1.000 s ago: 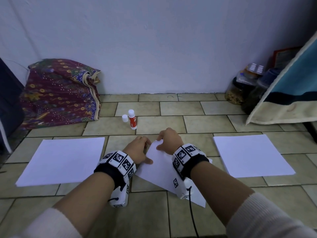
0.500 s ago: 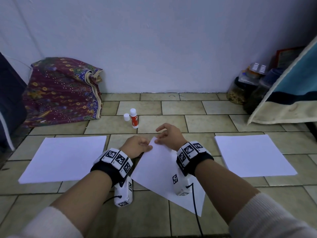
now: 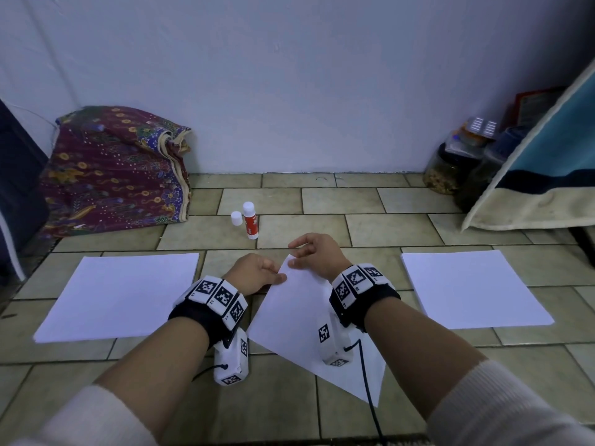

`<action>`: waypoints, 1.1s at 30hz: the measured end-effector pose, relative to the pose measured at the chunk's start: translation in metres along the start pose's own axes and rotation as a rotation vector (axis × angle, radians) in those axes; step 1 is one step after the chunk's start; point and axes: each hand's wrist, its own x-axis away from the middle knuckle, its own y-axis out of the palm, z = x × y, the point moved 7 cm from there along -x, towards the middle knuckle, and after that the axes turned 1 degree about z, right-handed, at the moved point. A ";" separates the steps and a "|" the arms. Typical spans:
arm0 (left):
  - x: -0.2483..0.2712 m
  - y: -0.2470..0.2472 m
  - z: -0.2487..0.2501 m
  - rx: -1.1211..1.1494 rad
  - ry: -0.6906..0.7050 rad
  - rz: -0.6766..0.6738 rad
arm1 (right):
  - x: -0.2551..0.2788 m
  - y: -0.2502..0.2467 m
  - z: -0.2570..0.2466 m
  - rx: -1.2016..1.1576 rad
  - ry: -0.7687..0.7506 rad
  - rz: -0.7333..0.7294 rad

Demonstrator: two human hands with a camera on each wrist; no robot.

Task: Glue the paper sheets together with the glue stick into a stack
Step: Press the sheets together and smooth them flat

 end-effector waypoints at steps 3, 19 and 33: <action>-0.002 0.000 -0.003 -0.032 -0.006 0.010 | 0.000 0.000 -0.001 0.039 -0.022 0.029; -0.003 -0.002 -0.009 -0.039 -0.007 -0.015 | 0.000 0.003 -0.003 0.048 -0.038 0.033; -0.003 -0.002 -0.008 -0.044 -0.037 -0.001 | -0.002 0.002 -0.004 0.091 -0.040 0.043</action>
